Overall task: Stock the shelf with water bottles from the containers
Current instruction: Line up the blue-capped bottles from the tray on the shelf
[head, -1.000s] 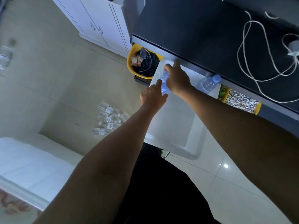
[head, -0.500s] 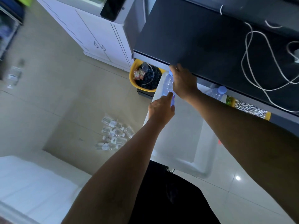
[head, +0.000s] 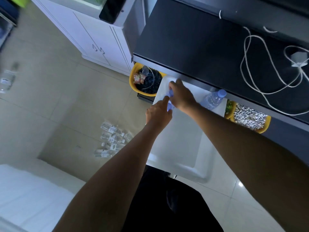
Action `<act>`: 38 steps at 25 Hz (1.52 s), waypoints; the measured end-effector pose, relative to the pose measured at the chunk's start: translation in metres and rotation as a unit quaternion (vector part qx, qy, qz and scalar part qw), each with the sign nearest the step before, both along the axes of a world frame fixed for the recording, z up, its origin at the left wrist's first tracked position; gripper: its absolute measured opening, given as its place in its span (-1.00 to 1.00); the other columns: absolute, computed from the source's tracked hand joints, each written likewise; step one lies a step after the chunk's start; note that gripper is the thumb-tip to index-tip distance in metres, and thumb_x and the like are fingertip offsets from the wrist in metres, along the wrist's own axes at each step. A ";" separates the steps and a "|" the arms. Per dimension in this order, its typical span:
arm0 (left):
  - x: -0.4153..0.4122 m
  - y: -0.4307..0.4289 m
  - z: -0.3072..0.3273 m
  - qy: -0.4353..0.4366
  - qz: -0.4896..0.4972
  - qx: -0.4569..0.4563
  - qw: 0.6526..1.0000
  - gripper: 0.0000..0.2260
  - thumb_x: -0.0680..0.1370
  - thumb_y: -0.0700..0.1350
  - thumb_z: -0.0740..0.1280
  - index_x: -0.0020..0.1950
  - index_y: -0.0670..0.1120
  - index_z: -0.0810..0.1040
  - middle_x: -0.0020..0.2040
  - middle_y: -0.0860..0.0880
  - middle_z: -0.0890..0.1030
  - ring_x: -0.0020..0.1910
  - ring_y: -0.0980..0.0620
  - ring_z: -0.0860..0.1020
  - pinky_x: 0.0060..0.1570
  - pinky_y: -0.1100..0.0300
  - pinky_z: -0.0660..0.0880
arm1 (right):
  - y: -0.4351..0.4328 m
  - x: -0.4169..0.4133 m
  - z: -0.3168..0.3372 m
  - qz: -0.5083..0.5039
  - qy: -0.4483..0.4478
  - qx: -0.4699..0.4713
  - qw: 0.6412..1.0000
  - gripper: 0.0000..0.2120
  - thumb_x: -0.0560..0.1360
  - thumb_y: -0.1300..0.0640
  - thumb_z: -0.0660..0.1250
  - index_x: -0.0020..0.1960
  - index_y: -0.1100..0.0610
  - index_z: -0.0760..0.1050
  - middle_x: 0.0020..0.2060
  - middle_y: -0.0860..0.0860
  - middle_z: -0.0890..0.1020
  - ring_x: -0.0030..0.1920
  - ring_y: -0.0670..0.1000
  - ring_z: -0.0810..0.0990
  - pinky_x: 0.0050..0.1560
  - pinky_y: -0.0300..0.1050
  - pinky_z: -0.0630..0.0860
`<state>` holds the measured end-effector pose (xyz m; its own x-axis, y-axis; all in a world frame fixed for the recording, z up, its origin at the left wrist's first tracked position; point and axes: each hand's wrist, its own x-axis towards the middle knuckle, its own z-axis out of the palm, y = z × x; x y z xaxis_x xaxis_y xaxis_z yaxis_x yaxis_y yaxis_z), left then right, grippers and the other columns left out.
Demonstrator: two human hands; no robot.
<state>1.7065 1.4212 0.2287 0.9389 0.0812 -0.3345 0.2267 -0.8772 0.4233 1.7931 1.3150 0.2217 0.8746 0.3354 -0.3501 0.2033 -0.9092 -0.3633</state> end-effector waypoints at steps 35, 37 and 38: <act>0.187 -0.062 0.401 -0.382 -0.096 -0.298 0.869 -0.79 0.42 -0.10 0.42 -0.15 -0.20 0.46 -0.36 -0.11 0.54 -0.42 0.09 0.38 -0.41 0.03 0.35 | -0.149 0.086 0.434 -0.184 -0.399 0.127 0.889 -0.80 0.51 0.23 0.25 -0.16 0.29 0.61 -0.32 0.06 0.54 -0.36 -0.03 0.41 -0.38 -0.43 0.21; 0.201 -0.069 0.391 -0.384 -0.096 -0.292 0.871 -0.82 0.42 -0.08 0.40 -0.14 -0.15 0.46 -0.40 -0.01 0.50 -0.42 0.07 0.41 -0.40 0.07 0.35 | -0.153 0.100 0.424 -0.201 -0.397 0.136 0.885 -0.83 0.52 0.23 0.26 -0.14 0.24 0.61 -0.25 0.03 0.56 -0.38 -0.10 0.43 -0.38 -0.50 0.24; 0.208 -0.072 0.388 -0.385 -0.097 -0.295 0.869 -0.84 0.43 -0.08 0.39 -0.14 -0.12 0.46 -0.41 0.05 0.47 -0.42 0.08 0.41 -0.39 0.10 0.33 | -0.155 0.107 0.421 -0.206 -0.400 0.141 0.882 -0.86 0.53 0.23 0.27 -0.14 0.20 0.59 -0.20 0.03 0.57 -0.37 -0.14 0.43 -0.37 -0.52 0.25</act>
